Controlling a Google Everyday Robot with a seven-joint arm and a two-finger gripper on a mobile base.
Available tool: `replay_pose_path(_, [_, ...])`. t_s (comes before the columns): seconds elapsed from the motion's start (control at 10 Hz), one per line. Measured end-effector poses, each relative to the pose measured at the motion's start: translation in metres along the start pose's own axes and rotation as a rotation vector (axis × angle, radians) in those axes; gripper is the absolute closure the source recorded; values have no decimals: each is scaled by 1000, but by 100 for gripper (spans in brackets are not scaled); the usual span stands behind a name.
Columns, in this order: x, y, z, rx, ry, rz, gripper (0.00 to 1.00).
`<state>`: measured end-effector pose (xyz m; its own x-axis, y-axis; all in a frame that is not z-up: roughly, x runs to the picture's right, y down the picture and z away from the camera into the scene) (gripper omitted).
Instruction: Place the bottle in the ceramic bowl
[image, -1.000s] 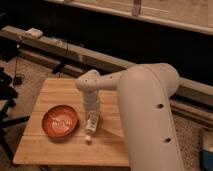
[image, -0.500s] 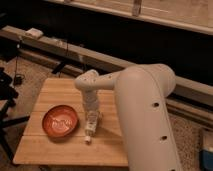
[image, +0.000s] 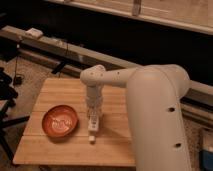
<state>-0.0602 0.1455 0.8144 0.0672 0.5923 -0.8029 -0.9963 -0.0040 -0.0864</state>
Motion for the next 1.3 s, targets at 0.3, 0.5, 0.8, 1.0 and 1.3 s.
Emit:
replay_pose_path(0.3, [4, 14, -46, 6, -31, -68, 100])
replay_pose_path(0.5, [8, 53, -70, 18, -46, -198, 100])
replay_pose_path(0.8, [28, 119, -76, 24, -40, -383, 100])
replay_pose_path(1.0, [32, 155, -67, 17, -12, -474, 95])
replay_pose_path(1.3, [21, 171, -58, 10, 6, -521, 69])
